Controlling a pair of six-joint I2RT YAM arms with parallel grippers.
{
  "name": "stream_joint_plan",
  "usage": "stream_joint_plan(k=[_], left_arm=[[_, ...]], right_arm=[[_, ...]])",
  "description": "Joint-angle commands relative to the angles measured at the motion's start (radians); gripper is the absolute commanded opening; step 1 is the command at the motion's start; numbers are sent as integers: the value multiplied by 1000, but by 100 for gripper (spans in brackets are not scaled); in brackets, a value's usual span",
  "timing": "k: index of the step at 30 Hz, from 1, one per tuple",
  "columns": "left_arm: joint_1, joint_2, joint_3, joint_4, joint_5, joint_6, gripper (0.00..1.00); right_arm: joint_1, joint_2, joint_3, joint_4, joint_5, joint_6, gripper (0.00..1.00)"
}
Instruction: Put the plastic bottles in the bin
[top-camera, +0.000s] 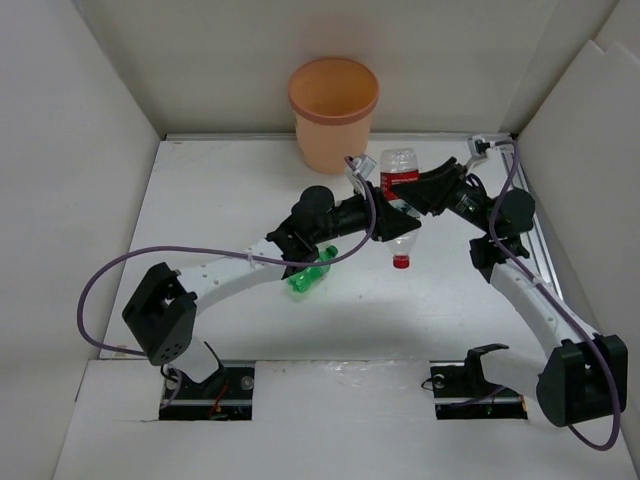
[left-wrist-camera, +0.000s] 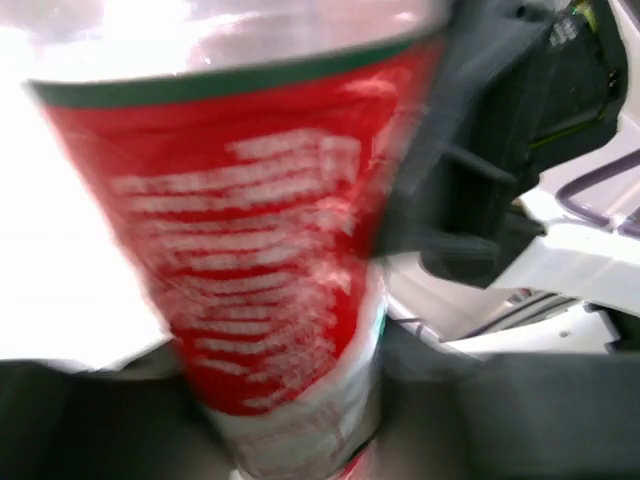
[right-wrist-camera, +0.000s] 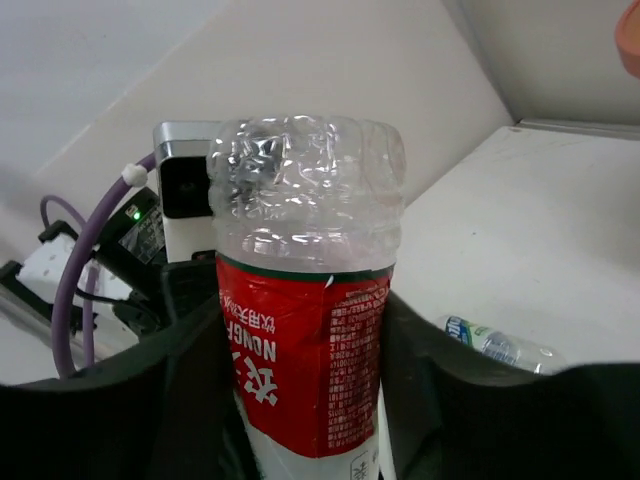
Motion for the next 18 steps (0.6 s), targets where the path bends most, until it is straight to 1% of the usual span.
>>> stream_joint_plan(k=[1,2,3,4,5,7,8,9,10,11,12,13,14,15,17,18], left_arm=[[-9,-15,43,88,98,-24,9],[-9,-15,54,71,86,-9,6],[-9,-15,72,55,86,0,1],[0,-26,83,14,75,11,0],[14,-35,93,-6,57,33,0],[37,-44,138,-55,29,59,0],[52,-44,161,-121,-20,74,0],[88,-44,190,-167,-63,112,0],[109,-44,268,-214,-107,125,1],[135,-31,315,-260,-149,125,2],[193,11,369,-347,-205,134,2],[221,38,487,-388,-233,158,2],[247,69,550,-429,-265,174,2],[287,138,675,-496,-340,194,2],[319,219,805,-551,-425,229,0],[333,308,868,-593,-468,246,0]], right_arm=[[-14,-5,3,149,-12,48,60],[-29,-5,14,139,-12,48,81],[-38,-5,14,130,-12,48,86],[-54,-18,25,110,-12,39,98],[-72,-29,25,86,0,25,100],[-142,-69,34,-26,19,-34,100],[-171,-86,34,-79,33,-59,100],[-228,-103,45,-141,68,-120,100],[-251,-119,45,-254,88,-149,100],[-270,-148,45,-299,100,-177,100],[-284,-161,45,-328,100,-199,100],[-294,-170,45,-362,109,-226,100],[-294,-179,45,-362,109,-236,100],[-304,-179,32,-374,100,-246,100],[-304,-179,32,-375,91,-255,100],[-304,-179,20,-384,91,-256,100]])
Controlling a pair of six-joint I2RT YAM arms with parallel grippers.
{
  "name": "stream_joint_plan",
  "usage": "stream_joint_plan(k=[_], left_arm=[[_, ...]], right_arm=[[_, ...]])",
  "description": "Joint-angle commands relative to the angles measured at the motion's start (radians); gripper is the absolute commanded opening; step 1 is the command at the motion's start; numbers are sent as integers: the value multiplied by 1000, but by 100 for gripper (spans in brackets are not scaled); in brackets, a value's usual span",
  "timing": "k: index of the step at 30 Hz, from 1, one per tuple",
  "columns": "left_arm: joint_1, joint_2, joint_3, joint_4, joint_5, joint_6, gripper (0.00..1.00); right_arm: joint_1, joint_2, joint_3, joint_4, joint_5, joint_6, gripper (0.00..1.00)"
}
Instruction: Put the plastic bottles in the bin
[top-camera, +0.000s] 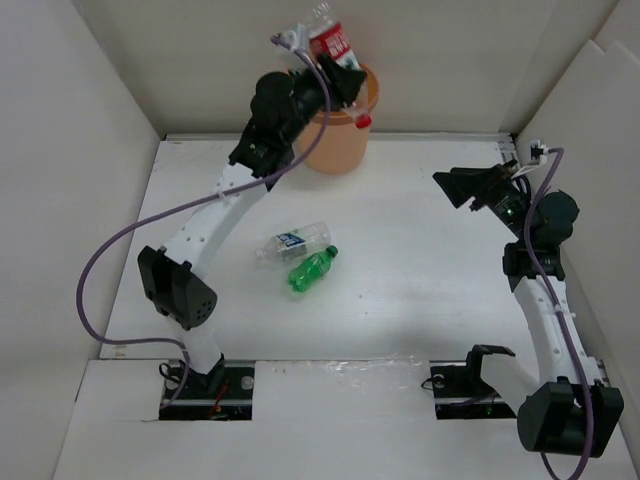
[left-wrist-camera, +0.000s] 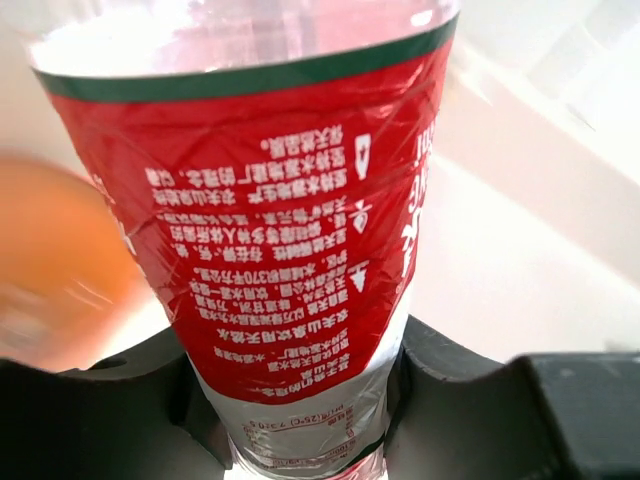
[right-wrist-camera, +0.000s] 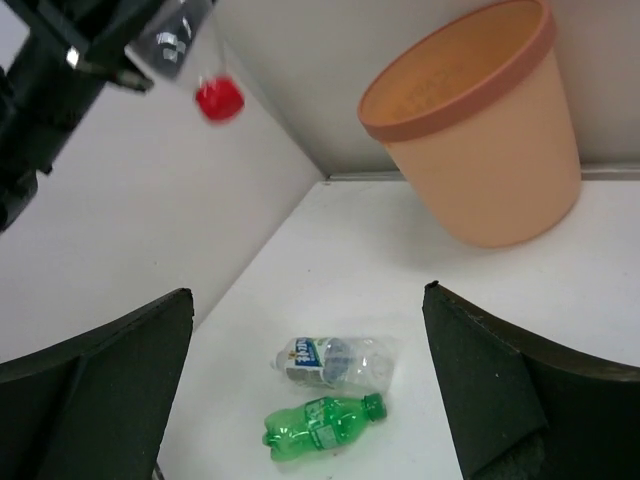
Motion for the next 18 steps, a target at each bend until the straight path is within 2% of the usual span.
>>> stream_joint_plan(k=[1,2,4,11,16,18], left_arm=[[56,155,204,-167,-291,99,0],[56,197,311,-182,-364,99,0],[56,293,371,-146,-526,169,0],[56,439,364,263,-784,369,0],[92,584,601,220,-783,388,3],[92,584,589,245,-762,374,6]], right_arm=[[-6,-8,15,-59,-2,-65,100],[-6,-8,4,-59,-3,-76,100],[-6,-17,-5,-101,11,-108,100],[-6,-50,-58,-159,24,-196,100],[-6,-27,-106,-159,39,-231,100],[-6,-2,-117,-159,39,-240,100]])
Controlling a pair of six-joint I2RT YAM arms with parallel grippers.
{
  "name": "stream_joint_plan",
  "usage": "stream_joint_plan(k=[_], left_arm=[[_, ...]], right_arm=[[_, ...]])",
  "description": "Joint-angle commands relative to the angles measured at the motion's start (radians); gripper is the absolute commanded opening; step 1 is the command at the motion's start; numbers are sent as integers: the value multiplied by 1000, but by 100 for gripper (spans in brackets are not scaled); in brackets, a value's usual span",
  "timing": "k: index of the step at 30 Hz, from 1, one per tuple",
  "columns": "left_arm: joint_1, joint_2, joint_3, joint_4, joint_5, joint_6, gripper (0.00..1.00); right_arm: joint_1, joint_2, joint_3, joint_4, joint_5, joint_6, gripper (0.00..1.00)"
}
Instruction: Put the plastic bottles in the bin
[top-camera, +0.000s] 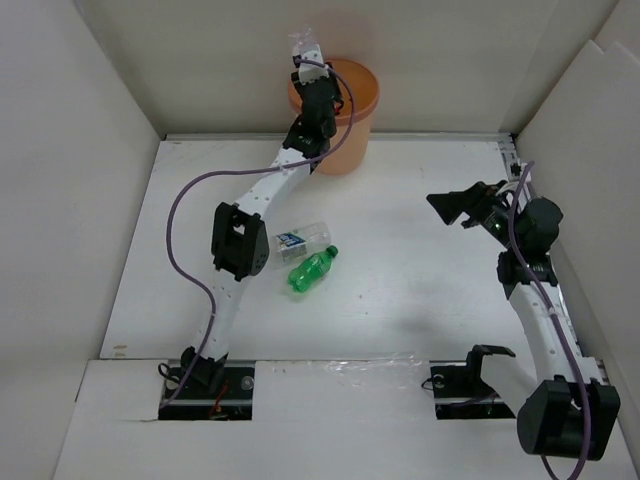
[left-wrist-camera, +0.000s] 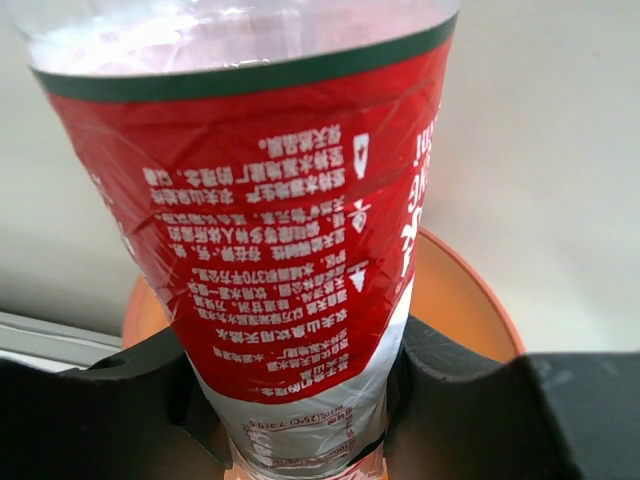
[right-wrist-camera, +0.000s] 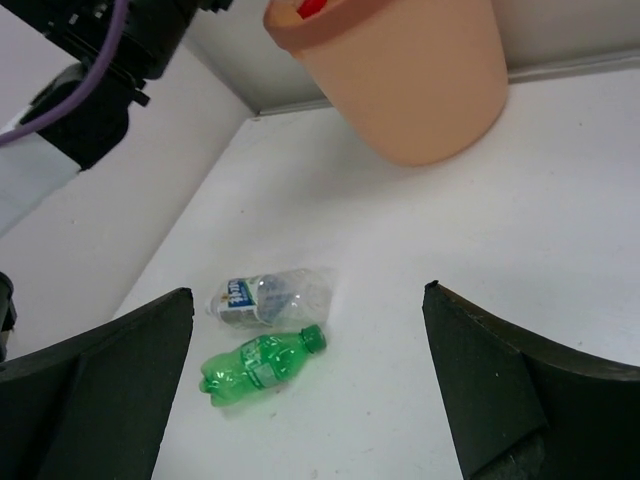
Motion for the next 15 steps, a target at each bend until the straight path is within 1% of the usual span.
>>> stream_joint_plan(k=[1,3,4,5,6,7,8,11,14,15], left_arm=[[27,-58,66,127,-37,30,6],[39,-38,66,136,-20,7,8],[39,-38,66,136,-11,7,11],[50,-29,66,136,3,-4,19],[50,-29,66,127,12,-4,32],[50,-18,66,127,36,-14,57],[59,-9,75,111,37,-14,100],[59,-9,95,90,93,-14,100],[59,-38,95,67,167,-4,100],[59,-53,95,55,182,-4,100]], right_arm=[[-6,20,-13,12,11,-47,100],[3,49,-13,12,11,-47,100],[3,50,-13,12,11,-47,100],[3,62,-13,12,11,-47,100],[14,73,-13,12,11,-47,100],[14,73,-4,12,11,-47,100],[28,73,-4,12,11,-47,100],[39,83,7,12,11,-56,100],[91,106,7,12,40,-79,100],[127,115,7,0,85,-103,100]])
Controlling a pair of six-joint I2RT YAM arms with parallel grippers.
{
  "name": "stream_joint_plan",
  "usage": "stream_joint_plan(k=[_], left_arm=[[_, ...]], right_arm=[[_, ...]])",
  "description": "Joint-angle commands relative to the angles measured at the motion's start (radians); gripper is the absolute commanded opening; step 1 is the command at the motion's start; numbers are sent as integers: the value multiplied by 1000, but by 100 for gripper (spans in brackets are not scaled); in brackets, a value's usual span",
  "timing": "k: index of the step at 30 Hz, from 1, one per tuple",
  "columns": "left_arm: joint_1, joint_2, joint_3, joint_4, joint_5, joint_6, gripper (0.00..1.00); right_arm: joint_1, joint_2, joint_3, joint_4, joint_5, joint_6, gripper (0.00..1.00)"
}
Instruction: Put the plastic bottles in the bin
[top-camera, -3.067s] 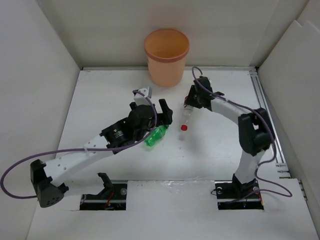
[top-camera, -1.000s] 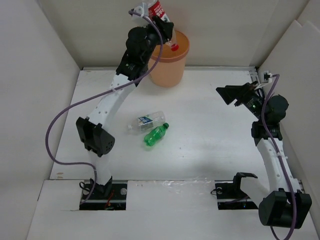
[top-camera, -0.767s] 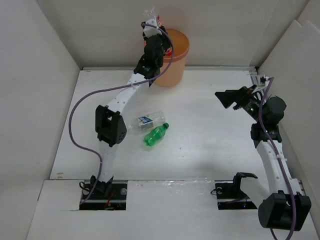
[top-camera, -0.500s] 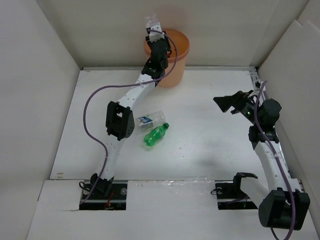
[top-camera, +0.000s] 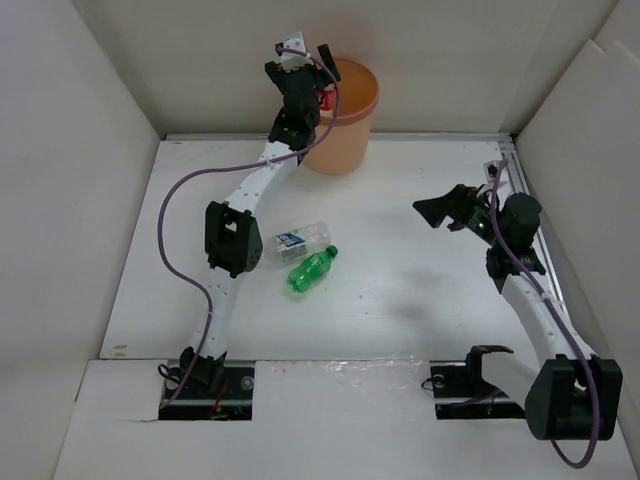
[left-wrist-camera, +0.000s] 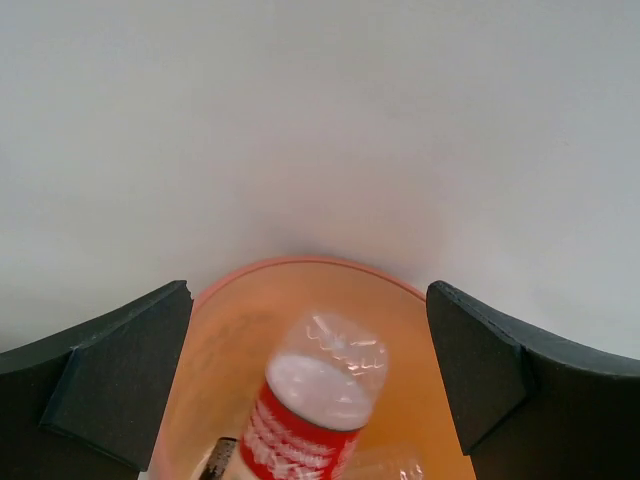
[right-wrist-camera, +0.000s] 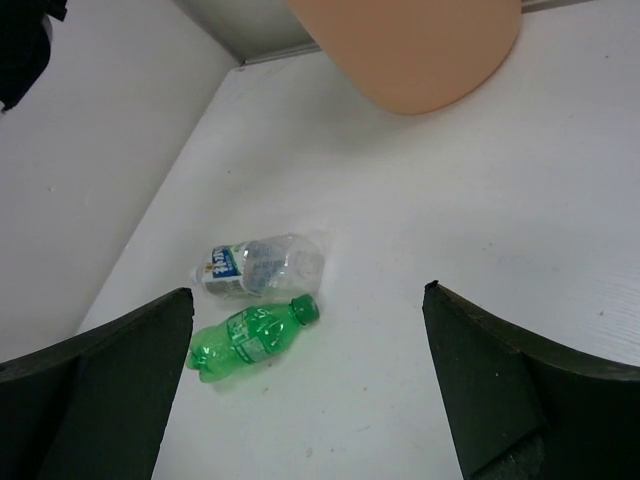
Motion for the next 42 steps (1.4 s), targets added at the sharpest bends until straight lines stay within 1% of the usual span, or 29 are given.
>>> stream_joint_plan(k=[1,3,4,5,6,7,8,9,10,11,12,13,14,16,17,18,19,20,21,22,23,24,26,28,30,34,37,42], left_arm=[[-6,-76,48,-5,99,15,100],[-6,-131,36,-34,111,41,100],[-6,-150,35,-54,111,75,100],[-6,-170,35,-81,111,89,100],[-16,-221,35,-151,69,89,100],[-25,-254,19,-193,68,100,100],[-25,-292,-35,-233,52,100,100],[-35,-385,-79,-308,35,80,100],[-48,-436,-192,-343,22,43,100],[-48,-488,-263,-369,22,43,100],[-60,-542,-338,-388,6,17,100],[-60,-650,-415,-415,18,-35,100],[-71,-702,-569,-426,18,-66,100],[-71,-794,-709,-457,36,-130,100],[-71,-879,-771,-491,22,-200,100],[-71,-921,-893,-503,22,-230,100],[-71,-959,-953,-503,22,-254,100],[-80,-1039,-1006,-512,36,-280,100],[-100,-1073,-1097,-512,24,-331,100],[-126,-1105,-1132,-528,-8,-354,100],[-156,-1159,-1159,-552,-72,-374,100],[-221,-1180,-1178,-571,-100,-400,100],[-270,-1217,-1233,-597,-117,-461,100],[-313,-1268,-1279,-623,-128,-486,100],[-325,-1309,-1293,-691,-156,-533,100],[-326,-1394,-1316,-778,-165,-568,100],[-326,-1456,-1316,-831,-165,-578,100],[-326,-1532,-1316,-861,-114,-554,100]], right_arm=[[79,28,47,-20,90,-66,100],[129,63,72,-63,158,-79,100],[187,77,105,-112,231,-90,100],[220,108,122,-135,265,-90,100],[254,123,142,-158,306,-90,100],[333,139,158,-172,387,-90,100],[373,157,193,-186,420,-90,100],[408,206,216,-200,457,-90,100],[463,264,269,-239,532,-63,100],[482,264,293,-262,570,-32,100],[498,318,311,-281,604,9,100],[510,339,322,-281,629,52,100],[548,359,322,-281,681,128,100],[602,417,357,-281,742,196,100],[629,441,374,-281,779,215,100],[687,508,441,-299,794,206,100],[714,545,489,-333,811,206,100],[735,585,542,-380,827,195,100],[775,622,595,-428,862,186,100],[797,654,685,-522,896,186,100],[817,697,716,-564,934,186,100],[832,708,733,-589,975,206,100],[850,708,715,-599,988,273,100],[875,680,675,-585,1020,356,100],[900,644,623,-585,1057,414,100],[975,587,534,-595,1106,522,100],[984,587,462,-531,1091,572,100],[993,663,443,-476,1039,595,99]])
